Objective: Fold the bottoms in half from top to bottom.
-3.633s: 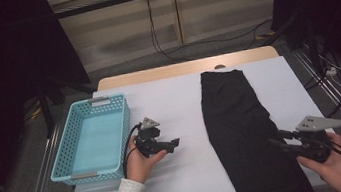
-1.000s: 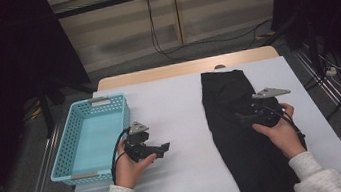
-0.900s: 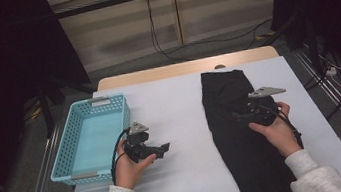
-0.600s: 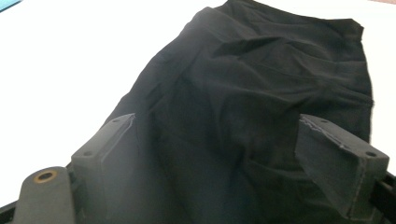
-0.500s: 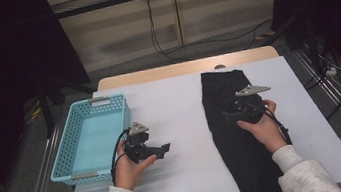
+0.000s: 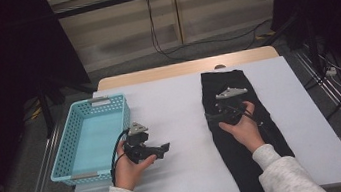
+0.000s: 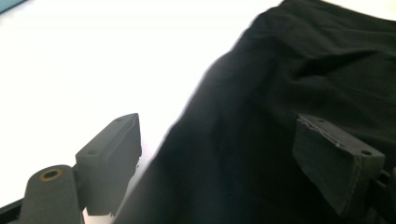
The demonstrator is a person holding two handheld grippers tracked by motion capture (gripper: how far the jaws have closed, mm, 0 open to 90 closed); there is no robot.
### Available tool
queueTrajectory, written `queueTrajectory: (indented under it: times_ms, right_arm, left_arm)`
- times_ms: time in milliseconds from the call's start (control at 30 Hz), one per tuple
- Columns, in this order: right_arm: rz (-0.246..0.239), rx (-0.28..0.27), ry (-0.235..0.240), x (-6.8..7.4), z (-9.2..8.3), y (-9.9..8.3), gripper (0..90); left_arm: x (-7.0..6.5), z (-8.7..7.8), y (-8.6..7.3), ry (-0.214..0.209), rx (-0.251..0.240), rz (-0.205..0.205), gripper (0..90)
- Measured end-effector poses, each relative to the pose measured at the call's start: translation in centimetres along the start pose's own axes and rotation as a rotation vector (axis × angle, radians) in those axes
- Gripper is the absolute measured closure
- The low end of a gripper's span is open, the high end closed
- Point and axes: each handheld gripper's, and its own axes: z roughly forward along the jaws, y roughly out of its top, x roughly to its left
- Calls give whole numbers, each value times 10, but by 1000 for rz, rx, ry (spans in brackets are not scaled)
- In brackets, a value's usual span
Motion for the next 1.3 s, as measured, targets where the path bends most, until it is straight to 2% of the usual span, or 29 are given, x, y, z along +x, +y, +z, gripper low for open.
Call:
queueTrajectory:
  times_ms: [67,200,233,300,367,433,533,567,600,633,700,733,767,833,933,1033,1100,1200,1300]
  right_arm:
    - [-13,25,-22,5,11,-2,160]
    - [-4,53,-58,7,21,-3,179]
    - [-3,66,-79,7,22,-3,181]
    - [-19,93,-82,7,24,-3,201]
    - [-6,93,-96,5,23,-3,226]
    - [-11,87,-100,3,22,-3,329]
    - [-14,75,-100,0,21,-4,408]
    - [-14,73,-97,-1,20,-4,473]
    - [-14,73,-97,-1,20,-4,473]
    - [-12,71,-101,-2,20,-4,513]
    - [-11,69,-108,-6,19,-4,614]
    - [-9,69,-118,-9,18,-4,697]
    - [-9,69,-118,-9,18,-4,697]
    - [-16,64,-121,-12,17,-5,781]
    - [-4,60,-111,-17,16,-5,838]
    - [8,57,-97,-20,16,-6,849]
    - [-6,56,-86,-21,16,-6,856]
    - [31,50,-45,-24,15,-5,862]
    - [23,48,-33,-22,15,-5,863]
  left_arm:
    - [-1,2,0,-1,-2,0,72]
    - [-2,4,0,-1,-2,-4,75]
    - [-2,4,1,-2,-3,-2,75]
    - [-2,4,1,1,-4,-3,76]
    - [-3,4,1,0,-4,-2,78]
    - [-4,5,2,-1,-5,0,78]
    - [-5,5,2,-4,-4,5,80]
    - [-5,4,2,-4,-5,5,82]
    - [-5,4,3,-5,-5,6,82]
    - [-5,3,3,-6,-9,6,82]
    - [-6,3,3,-5,-11,3,82]
    - [-5,2,3,-6,-11,2,84]
    - [-5,2,3,-6,-11,2,84]
    - [-4,2,3,-6,-11,2,84]
    - [-4,2,3,-4,-15,-2,84]
    - [-5,2,4,-5,-11,3,85]
    - [-5,2,4,-7,-14,0,85]
    - [-6,2,5,-9,-13,0,85]
    - [-5,2,6,-8,-17,1,83]
